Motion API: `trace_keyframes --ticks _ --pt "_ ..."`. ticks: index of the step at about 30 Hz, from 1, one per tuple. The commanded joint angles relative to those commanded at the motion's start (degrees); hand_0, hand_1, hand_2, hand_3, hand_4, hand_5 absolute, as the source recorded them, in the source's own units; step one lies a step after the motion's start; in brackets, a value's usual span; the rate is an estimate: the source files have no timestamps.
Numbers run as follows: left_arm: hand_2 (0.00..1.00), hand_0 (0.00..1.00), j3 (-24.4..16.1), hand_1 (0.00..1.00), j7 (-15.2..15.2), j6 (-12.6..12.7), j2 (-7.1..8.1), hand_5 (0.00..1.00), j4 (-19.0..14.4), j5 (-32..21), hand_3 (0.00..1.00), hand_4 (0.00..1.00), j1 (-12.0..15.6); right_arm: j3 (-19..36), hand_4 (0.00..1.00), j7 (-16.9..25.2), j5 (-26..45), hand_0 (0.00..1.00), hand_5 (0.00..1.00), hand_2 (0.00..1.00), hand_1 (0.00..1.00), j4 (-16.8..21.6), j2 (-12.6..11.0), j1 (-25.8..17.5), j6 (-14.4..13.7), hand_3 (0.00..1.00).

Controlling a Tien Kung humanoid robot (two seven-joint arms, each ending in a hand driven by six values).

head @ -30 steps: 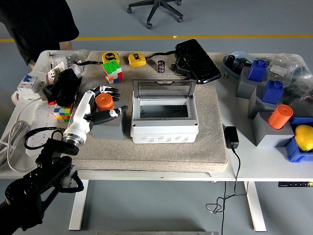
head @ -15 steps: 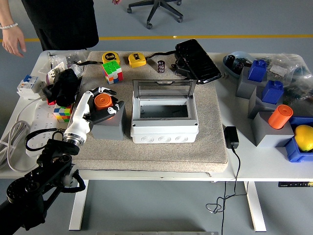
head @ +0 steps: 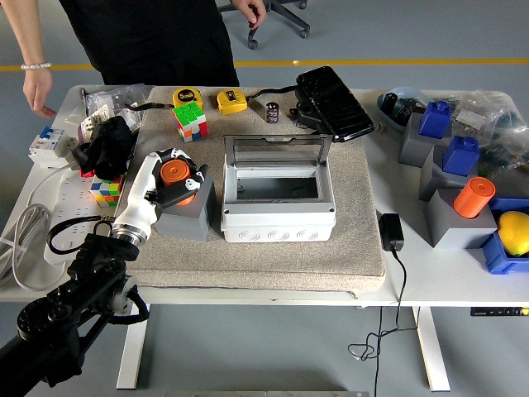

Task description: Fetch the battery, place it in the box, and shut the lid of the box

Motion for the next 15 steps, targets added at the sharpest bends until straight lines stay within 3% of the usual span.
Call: trace_keyframes --ticks 9,15 --pt "0.152 0.181 -0.6 0.107 -0.6 0.2 0.09 0.002 -2.5 0.8 0.202 0.002 -0.1 0.1 0.98 1.5 0.3 0.598 0.564 0.632 0.626 0.0 0.1 0.1 -0.8 0.566" --pt "0.153 0.182 0.1 0.11 -0.1 1.1 1.34 0.002 -7.6 3.2 0.201 0.024 -0.3 0.1 0.98 2.0 0.4 0.595 0.562 0.627 0.624 0.0 0.1 0.1 -0.9 0.565"
